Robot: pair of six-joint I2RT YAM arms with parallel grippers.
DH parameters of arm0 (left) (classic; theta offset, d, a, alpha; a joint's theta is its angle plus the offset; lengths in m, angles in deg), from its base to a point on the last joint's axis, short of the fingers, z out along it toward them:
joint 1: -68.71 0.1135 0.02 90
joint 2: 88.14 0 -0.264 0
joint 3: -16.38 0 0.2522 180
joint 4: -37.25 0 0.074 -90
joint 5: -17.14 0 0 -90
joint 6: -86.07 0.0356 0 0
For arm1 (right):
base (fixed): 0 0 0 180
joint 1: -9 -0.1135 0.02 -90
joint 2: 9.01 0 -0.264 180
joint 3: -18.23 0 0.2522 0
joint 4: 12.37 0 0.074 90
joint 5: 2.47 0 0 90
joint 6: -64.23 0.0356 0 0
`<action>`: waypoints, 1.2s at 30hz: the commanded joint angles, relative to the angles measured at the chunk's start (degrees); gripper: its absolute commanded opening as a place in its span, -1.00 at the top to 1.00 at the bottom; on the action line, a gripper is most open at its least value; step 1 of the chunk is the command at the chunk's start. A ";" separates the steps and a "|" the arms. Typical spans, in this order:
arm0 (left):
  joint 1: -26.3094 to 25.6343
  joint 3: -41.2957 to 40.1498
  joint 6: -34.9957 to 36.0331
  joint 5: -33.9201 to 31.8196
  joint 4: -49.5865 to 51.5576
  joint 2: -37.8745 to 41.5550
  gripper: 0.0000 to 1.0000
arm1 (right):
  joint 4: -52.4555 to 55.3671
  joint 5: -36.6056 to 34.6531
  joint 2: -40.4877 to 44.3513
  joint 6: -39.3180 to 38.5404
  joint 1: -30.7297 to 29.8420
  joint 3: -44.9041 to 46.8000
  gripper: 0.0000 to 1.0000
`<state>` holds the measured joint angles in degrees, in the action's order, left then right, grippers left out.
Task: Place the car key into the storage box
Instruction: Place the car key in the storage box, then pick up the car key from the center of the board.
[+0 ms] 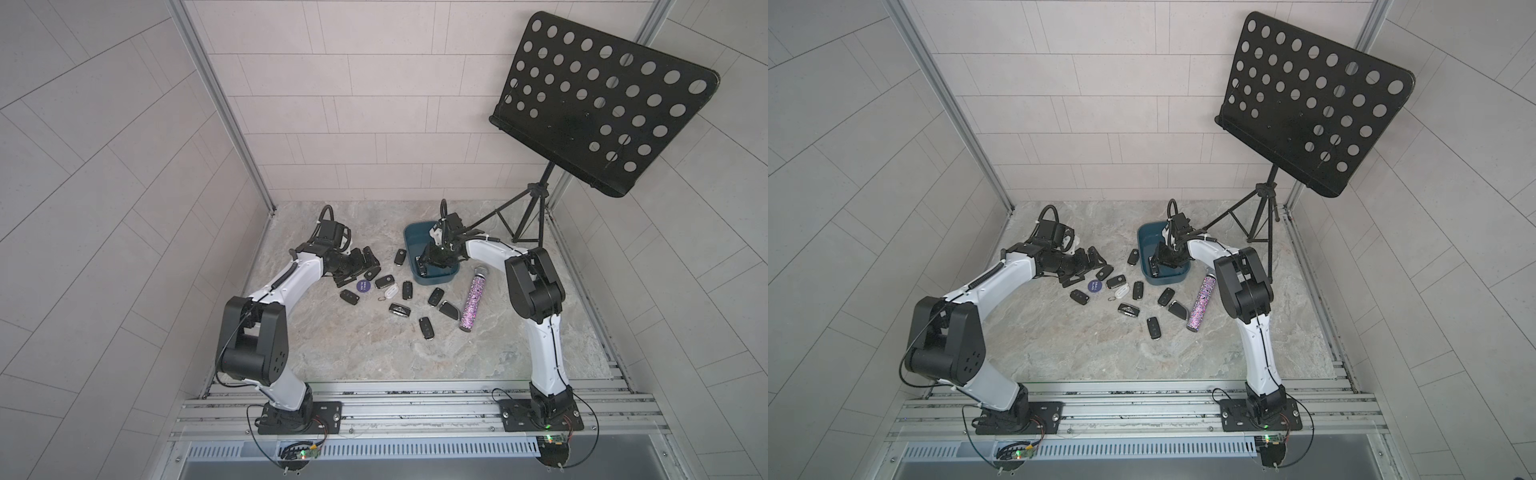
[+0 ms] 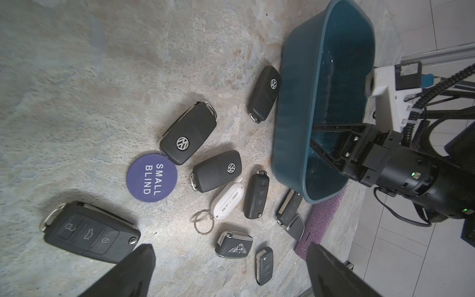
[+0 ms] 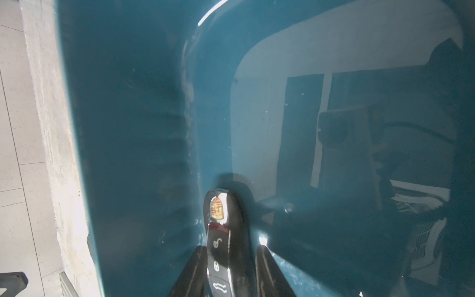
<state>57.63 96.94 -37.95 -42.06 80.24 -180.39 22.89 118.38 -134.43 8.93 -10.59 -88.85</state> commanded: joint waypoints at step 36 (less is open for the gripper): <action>-11.87 35.18 20.13 -22.37 17.86 -26.58 -0.88 | 13.57 -10.36 43.99 -11.32 1.05 27.56 -0.99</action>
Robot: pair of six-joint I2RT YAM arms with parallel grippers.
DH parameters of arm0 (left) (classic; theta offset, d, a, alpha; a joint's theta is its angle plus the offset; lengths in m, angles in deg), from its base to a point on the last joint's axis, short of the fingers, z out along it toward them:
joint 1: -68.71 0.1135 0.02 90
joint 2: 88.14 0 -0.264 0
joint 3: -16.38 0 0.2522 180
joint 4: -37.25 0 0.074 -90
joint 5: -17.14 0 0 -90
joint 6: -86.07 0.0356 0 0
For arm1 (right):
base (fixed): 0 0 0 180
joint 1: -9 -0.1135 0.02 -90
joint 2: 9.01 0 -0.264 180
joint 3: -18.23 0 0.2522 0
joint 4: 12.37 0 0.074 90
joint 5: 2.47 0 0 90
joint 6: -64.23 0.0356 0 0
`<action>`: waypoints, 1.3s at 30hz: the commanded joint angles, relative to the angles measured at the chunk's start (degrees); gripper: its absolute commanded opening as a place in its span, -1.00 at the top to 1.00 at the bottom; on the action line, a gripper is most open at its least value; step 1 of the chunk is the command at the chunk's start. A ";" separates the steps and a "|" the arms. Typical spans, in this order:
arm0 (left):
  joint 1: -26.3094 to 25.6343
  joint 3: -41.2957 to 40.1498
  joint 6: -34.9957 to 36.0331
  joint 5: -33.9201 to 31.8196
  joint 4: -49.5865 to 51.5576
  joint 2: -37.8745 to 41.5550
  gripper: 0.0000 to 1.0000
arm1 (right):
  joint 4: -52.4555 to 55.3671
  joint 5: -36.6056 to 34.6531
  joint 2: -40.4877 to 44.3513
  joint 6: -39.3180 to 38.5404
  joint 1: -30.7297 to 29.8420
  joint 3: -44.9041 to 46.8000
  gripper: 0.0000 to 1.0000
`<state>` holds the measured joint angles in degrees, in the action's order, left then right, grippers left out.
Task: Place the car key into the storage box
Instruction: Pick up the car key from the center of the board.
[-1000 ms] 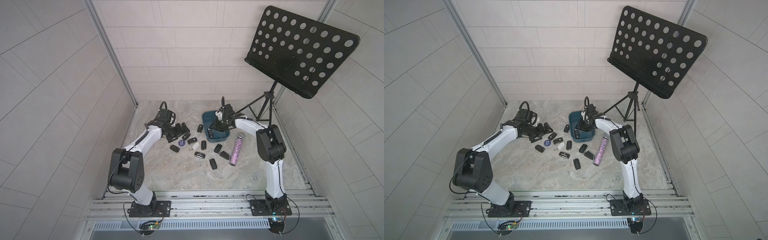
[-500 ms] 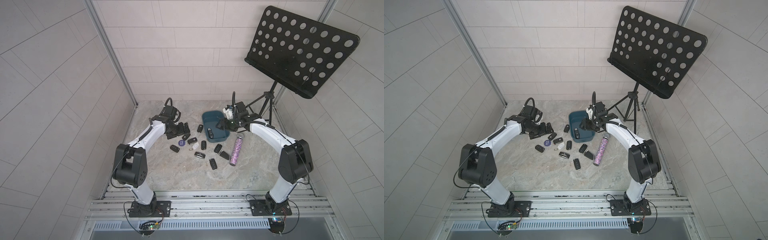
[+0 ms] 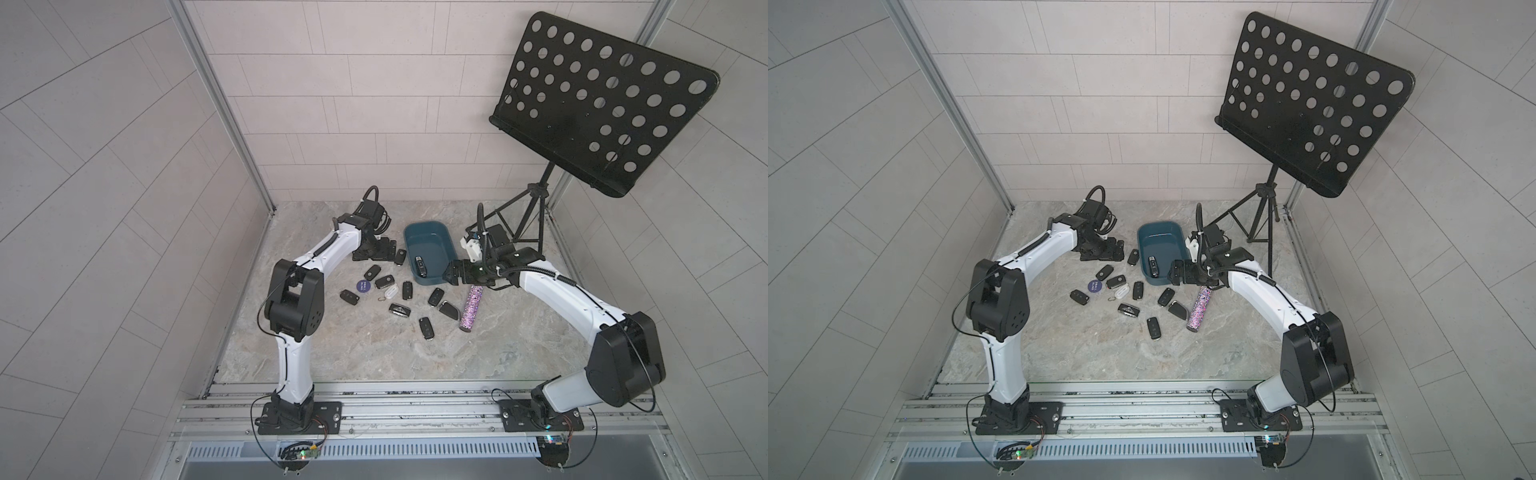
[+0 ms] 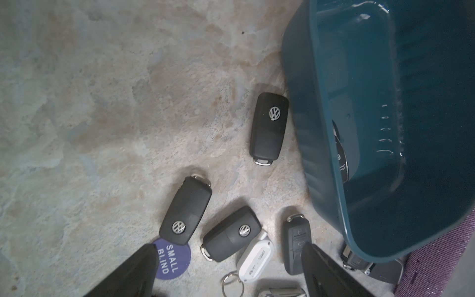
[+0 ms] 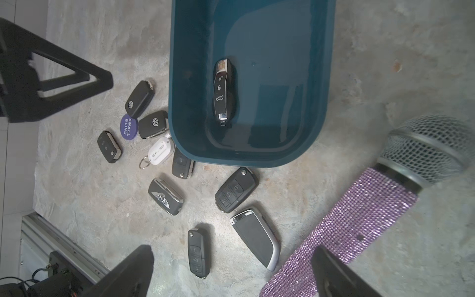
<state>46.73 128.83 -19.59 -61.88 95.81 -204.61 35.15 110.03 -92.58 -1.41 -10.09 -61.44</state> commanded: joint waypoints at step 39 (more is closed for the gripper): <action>-5.36 26.10 1.51 -5.52 5.66 -26.10 -0.10 | 2.94 -1.03 3.41 -0.45 3.18 0.43 -0.99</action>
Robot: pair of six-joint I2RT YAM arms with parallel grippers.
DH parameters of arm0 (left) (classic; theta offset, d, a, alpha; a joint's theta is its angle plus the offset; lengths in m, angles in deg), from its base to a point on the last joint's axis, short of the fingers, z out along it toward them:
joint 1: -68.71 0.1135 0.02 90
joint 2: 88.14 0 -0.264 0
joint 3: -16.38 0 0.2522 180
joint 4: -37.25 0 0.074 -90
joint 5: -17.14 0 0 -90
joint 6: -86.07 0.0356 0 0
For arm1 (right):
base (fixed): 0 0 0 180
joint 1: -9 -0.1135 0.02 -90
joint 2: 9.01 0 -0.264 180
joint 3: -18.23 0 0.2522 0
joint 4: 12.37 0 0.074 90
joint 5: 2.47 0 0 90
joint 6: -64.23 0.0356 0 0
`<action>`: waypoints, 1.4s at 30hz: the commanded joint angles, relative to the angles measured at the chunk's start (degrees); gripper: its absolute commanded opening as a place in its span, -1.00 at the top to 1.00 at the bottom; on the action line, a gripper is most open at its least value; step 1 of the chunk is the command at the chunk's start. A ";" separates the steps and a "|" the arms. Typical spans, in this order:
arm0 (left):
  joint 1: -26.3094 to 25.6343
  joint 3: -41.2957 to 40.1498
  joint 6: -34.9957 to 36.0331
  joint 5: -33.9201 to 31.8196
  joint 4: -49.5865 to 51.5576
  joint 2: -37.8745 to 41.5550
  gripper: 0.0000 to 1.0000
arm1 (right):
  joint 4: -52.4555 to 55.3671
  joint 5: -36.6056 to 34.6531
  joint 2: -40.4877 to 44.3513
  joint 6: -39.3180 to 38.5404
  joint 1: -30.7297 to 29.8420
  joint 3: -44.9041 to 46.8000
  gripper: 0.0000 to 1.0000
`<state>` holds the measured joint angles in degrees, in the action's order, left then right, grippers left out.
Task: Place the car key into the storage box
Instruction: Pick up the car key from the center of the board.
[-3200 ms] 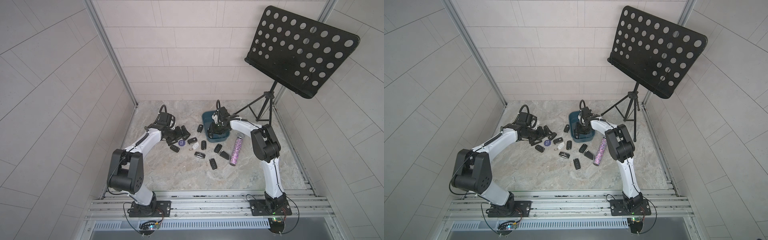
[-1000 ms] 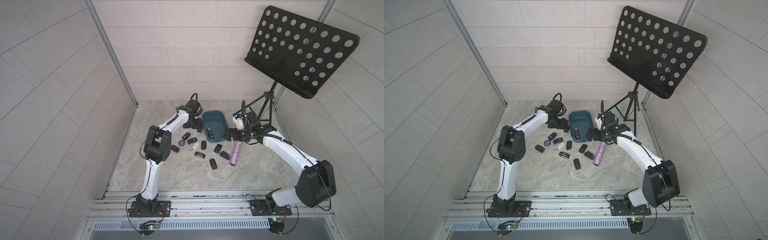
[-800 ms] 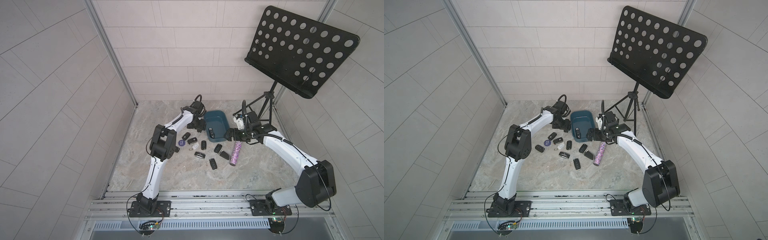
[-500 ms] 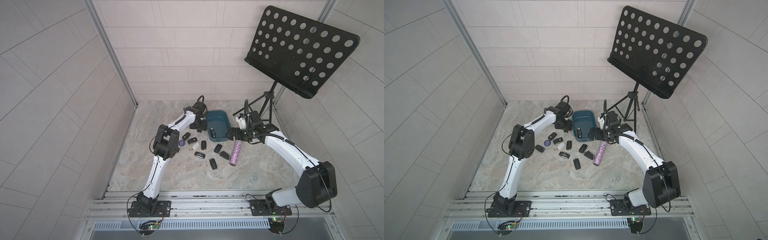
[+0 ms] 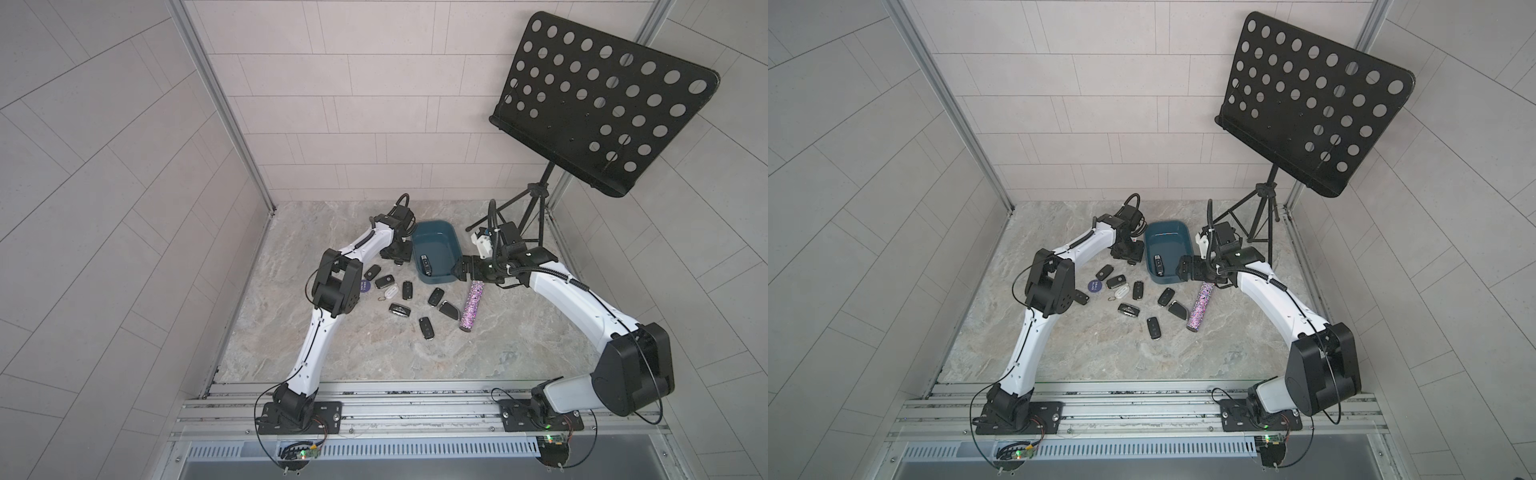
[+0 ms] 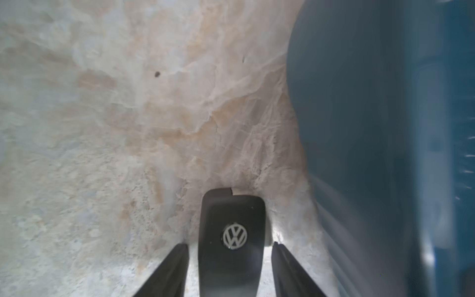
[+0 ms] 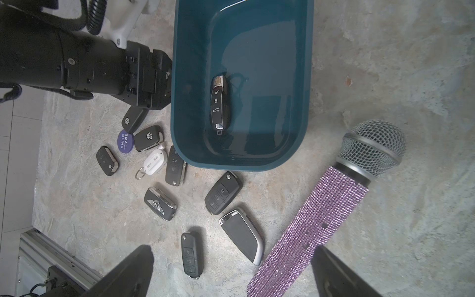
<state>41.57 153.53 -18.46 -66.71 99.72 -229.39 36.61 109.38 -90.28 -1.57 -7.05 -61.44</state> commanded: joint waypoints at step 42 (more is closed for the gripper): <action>-2.70 -11.32 -14.70 13.61 -5.44 21.00 0.45 | -3.13 -0.69 4.93 1.61 2.14 5.70 -0.99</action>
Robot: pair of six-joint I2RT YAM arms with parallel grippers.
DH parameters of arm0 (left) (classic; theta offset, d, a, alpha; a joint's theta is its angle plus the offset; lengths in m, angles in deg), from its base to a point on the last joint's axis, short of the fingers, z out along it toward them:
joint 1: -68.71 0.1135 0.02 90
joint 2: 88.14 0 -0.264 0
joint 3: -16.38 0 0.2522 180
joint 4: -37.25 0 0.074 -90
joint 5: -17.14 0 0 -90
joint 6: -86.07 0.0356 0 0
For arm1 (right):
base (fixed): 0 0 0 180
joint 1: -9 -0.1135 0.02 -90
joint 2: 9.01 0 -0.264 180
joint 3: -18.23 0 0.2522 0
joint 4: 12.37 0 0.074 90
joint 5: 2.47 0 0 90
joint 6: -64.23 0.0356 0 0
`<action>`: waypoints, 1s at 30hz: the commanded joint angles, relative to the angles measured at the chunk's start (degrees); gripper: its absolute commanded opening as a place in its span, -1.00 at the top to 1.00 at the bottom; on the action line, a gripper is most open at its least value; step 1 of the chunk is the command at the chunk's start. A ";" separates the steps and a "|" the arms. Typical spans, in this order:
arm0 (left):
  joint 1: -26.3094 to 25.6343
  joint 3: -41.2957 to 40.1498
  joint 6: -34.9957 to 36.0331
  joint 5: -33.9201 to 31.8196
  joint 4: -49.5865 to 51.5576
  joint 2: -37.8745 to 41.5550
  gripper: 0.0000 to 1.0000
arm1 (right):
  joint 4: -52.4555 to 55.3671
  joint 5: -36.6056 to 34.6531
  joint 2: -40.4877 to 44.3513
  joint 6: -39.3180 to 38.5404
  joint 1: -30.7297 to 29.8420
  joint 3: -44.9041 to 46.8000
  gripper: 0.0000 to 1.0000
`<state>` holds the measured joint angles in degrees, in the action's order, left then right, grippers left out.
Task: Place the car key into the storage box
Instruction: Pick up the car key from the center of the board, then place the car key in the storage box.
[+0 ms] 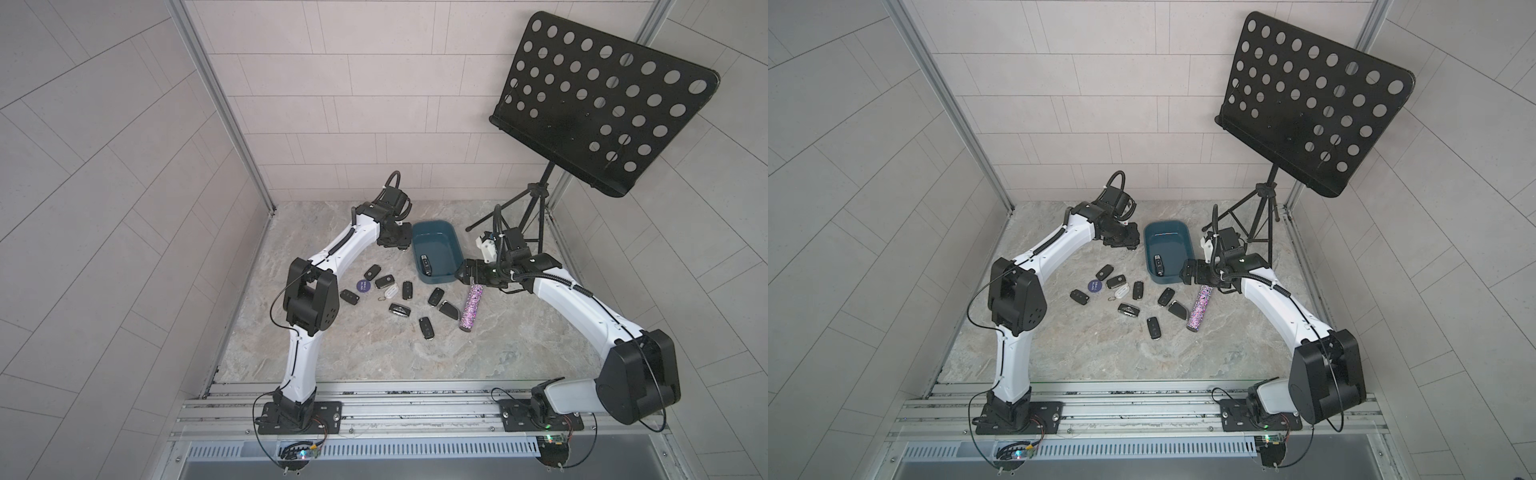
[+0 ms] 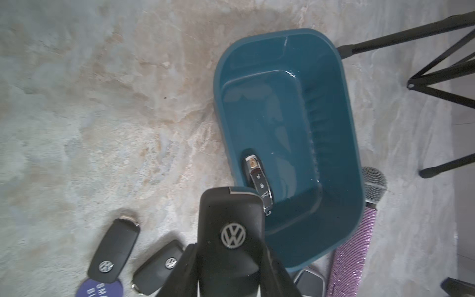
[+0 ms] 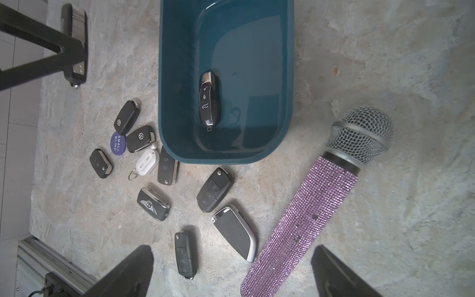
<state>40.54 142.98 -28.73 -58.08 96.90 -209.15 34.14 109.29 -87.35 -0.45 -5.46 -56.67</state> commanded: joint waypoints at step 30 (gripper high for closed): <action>-9.32 6.46 -13.73 -1.02 -7.79 -15.69 0.43 | -1.99 1.97 7.42 1.93 4.34 5.32 -0.99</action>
<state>31.80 146.73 -41.91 -55.30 88.94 -223.71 31.65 110.93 -80.90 1.69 -1.43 -52.06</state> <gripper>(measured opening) 0.381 0.996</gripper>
